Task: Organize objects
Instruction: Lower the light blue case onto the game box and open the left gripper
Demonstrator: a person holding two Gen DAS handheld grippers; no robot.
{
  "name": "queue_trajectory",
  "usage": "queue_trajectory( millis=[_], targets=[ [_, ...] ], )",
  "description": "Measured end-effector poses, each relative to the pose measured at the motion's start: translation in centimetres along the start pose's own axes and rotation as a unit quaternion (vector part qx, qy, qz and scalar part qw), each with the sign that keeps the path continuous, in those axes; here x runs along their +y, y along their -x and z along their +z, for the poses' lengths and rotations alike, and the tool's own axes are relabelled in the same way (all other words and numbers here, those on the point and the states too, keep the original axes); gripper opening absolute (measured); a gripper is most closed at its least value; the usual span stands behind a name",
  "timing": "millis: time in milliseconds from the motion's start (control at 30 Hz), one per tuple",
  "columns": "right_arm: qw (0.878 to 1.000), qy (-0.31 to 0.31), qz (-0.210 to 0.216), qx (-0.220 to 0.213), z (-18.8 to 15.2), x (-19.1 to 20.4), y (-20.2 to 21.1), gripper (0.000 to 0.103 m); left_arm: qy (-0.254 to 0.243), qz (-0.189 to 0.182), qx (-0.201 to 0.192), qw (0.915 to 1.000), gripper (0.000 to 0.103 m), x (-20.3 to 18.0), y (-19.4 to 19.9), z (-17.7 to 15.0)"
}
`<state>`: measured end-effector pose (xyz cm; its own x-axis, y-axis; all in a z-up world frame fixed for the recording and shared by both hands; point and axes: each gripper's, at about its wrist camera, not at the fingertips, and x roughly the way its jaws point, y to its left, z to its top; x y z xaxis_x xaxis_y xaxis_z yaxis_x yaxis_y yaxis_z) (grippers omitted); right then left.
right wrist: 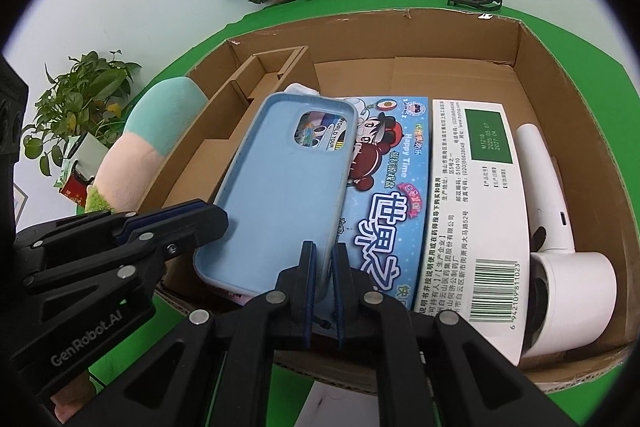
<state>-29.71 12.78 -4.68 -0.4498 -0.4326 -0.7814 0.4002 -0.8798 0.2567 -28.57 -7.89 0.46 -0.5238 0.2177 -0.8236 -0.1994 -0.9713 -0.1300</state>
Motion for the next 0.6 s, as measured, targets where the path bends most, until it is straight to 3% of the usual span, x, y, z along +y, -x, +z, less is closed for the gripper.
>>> queue_trajectory(
  millis=[67,167,267,333,400,433,500,600],
  targets=[
    [1.000,-0.005,0.013,0.002,0.0,-0.1,0.0,0.009,0.000,0.002,-0.005,1.0000,0.012,0.0,0.6,-0.2],
    [1.000,-0.002,0.015,0.002,-0.1,0.2,0.1,0.011,0.000,0.010,-0.019,0.9998,0.027,0.1,1.8,-0.5],
    [1.000,0.002,0.017,-0.003,-0.2,0.4,0.4,0.014,-0.001,0.012,-0.036,0.9993,0.035,0.2,2.9,-0.8],
    [1.000,0.003,0.010,-0.011,-0.3,0.4,0.9,0.031,-0.007,0.020,-0.054,0.9983,0.046,0.1,3.9,-1.2],
    [0.999,0.015,-0.006,-0.033,-0.6,0.4,1.9,0.088,-0.013,0.035,-0.083,0.9958,0.069,0.1,5.1,-1.8],
    [0.998,0.023,-0.014,-0.051,-0.9,0.5,2.6,0.095,-0.014,0.043,-0.098,0.9941,0.074,0.0,5.6,-2.0],
    [0.994,0.042,-0.049,-0.084,-1.6,0.7,4.1,0.103,-0.013,0.066,-0.135,0.9885,0.102,-0.1,7.0,-2.6],
    [0.987,0.060,-0.095,-0.115,-2.4,0.6,6.1,0.103,-0.008,0.070,-0.170,0.9829,0.103,-0.4,8.5,-3.3]
  ],
)
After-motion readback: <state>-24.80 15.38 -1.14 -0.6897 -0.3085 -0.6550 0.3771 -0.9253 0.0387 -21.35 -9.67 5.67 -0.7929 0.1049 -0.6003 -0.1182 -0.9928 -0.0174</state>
